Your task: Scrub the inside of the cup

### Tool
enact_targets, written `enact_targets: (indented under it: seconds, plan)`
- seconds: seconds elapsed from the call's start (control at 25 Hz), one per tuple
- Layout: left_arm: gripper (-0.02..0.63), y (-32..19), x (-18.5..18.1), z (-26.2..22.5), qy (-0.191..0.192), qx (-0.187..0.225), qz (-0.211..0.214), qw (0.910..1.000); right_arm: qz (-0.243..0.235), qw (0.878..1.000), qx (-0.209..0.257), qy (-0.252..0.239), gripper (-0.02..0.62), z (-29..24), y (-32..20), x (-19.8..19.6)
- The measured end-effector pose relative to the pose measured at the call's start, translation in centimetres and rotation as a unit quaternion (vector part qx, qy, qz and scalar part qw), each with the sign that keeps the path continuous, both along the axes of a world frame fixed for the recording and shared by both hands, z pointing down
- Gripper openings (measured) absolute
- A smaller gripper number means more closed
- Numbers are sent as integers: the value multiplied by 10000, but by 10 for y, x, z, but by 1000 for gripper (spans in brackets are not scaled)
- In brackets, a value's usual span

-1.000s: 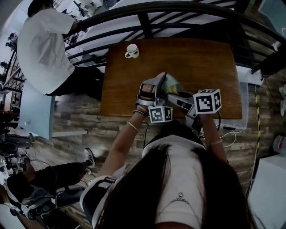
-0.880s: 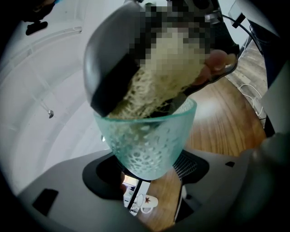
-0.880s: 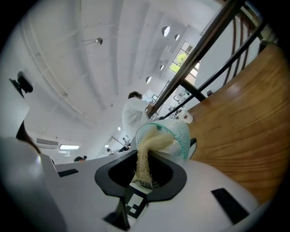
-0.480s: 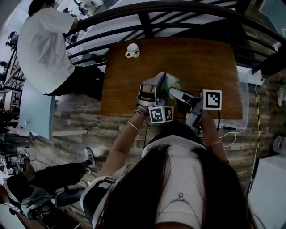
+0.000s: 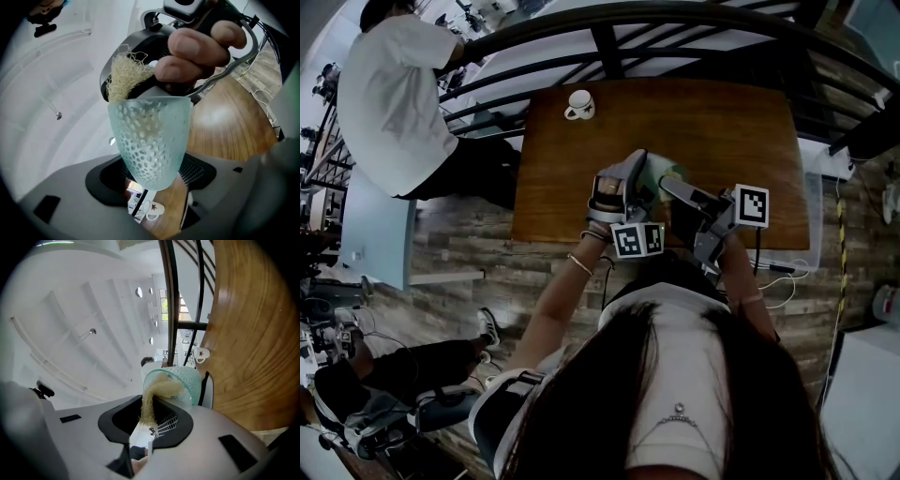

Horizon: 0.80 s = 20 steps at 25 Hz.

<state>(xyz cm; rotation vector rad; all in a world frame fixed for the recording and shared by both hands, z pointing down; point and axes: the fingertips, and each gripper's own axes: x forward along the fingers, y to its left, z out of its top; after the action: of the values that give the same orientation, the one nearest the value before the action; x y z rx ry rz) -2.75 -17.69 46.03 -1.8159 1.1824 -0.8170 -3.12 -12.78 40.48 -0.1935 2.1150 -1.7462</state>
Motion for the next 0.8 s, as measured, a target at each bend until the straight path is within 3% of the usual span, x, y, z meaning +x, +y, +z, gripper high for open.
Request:
enact_targets:
  seconds: [0.24,0.36,0.6,0.8]
  plan:
    - [339,-1,-5,-2,55,84,-42,9999,16,9976,-362,-583,81,-4,-1,-2]
    - [339,-1,-4,-3,28,110,-12,9999,6,9974,-380,-620,81,-5,-1,-1]
    - [339,2,-6,-2,-8,23,87,10000,-173,9996,165,135,81,-4,3,-8]
    - [339,4,-5,0,-125,3,200,9997,-414,9939,655,779,81,0,6,-12]
